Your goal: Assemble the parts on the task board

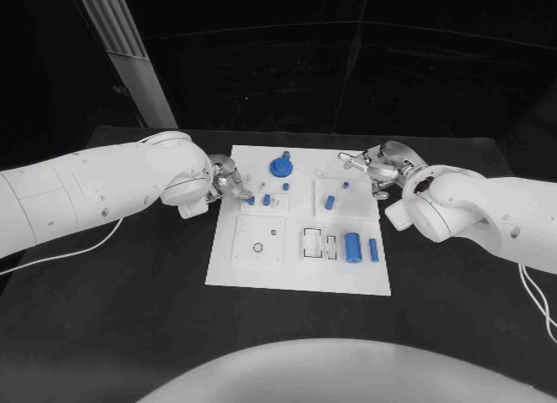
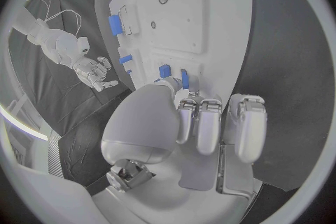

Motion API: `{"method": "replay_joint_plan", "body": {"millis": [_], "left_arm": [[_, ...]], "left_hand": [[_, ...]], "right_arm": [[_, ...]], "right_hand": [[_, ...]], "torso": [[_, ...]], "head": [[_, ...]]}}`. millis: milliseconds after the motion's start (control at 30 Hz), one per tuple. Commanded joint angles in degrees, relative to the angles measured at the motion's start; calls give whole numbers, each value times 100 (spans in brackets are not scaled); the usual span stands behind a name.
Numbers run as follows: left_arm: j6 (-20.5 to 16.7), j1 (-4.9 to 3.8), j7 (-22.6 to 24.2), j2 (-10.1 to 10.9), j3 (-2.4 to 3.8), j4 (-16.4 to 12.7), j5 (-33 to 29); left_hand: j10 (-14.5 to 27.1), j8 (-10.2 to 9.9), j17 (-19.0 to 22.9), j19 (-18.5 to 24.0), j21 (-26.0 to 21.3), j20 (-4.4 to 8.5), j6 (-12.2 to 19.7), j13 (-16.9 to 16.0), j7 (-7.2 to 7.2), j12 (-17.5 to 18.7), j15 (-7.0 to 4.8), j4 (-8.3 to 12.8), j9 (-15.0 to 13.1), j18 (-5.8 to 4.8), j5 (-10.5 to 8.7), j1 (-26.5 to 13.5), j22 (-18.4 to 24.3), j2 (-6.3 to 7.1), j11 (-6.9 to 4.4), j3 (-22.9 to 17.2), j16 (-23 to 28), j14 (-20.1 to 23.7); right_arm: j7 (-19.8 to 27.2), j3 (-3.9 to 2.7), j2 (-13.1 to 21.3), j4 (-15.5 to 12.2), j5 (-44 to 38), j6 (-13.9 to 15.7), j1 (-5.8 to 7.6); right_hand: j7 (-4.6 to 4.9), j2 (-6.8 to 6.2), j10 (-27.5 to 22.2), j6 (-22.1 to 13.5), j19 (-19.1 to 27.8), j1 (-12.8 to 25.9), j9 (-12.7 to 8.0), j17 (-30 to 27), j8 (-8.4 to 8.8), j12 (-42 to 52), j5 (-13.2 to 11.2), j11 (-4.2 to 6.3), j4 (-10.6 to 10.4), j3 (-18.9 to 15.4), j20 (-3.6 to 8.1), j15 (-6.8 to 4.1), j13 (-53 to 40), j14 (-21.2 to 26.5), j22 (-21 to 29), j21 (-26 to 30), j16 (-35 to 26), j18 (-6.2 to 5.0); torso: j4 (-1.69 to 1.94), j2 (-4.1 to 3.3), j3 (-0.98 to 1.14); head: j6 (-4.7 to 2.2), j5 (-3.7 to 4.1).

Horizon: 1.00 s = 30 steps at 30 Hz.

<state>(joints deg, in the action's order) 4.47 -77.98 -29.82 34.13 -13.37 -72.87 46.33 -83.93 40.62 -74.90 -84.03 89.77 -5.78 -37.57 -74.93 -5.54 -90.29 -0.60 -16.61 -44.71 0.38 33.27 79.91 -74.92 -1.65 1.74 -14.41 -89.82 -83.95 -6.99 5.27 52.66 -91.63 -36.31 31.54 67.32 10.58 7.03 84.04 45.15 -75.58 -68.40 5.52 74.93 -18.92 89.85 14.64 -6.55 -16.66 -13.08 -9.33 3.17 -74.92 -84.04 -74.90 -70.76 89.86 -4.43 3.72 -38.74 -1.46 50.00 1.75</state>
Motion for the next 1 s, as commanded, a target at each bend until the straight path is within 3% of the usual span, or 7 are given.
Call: {"method": "replay_joint_plan", "body": {"millis": [33,167,1000], "left_arm": [[56,4,-46,-15,-4,-2,18],[53,7,-48,-21,-4,-1,18],[131,21,-77,-40,-4,3,18]], "left_hand": [[-607,-7,-1510,-526,-23,-25,20,-1507,6,29,2,-22,16,-17,8,-37,-1481,-33,24,9,-18,-605],[-607,-22,-1510,-524,-24,-40,21,-1507,-4,29,19,-26,60,-17,-18,-221,-1480,-72,36,72,-18,-605],[-607,-44,-1510,-507,-36,-53,27,-1507,-6,29,28,-25,124,-11,-101,-446,-1473,-51,40,207,-18,-605]], "right_arm": [[21,-3,2,-12,-19,35,7],[22,-3,5,-14,-19,35,7],[23,-3,4,-12,-19,35,7]], "right_hand": [[10,11,596,-43,13,-67,8,1507,-36,15,22,11,1,-41,29,-35,-1508,-596,-513,33,14,-84],[10,11,596,-43,13,-67,8,1507,-36,15,22,11,1,-41,29,-35,-1508,-596,-513,33,14,-84],[9,22,596,-44,10,-70,9,1507,-47,15,21,12,0,-48,29,-35,-1508,-596,-515,33,14,-84]], "torso": [[1,2,1],[3,3,3],[7,5,2]], "head": [[0,-2],[0,6],[0,5]]}}
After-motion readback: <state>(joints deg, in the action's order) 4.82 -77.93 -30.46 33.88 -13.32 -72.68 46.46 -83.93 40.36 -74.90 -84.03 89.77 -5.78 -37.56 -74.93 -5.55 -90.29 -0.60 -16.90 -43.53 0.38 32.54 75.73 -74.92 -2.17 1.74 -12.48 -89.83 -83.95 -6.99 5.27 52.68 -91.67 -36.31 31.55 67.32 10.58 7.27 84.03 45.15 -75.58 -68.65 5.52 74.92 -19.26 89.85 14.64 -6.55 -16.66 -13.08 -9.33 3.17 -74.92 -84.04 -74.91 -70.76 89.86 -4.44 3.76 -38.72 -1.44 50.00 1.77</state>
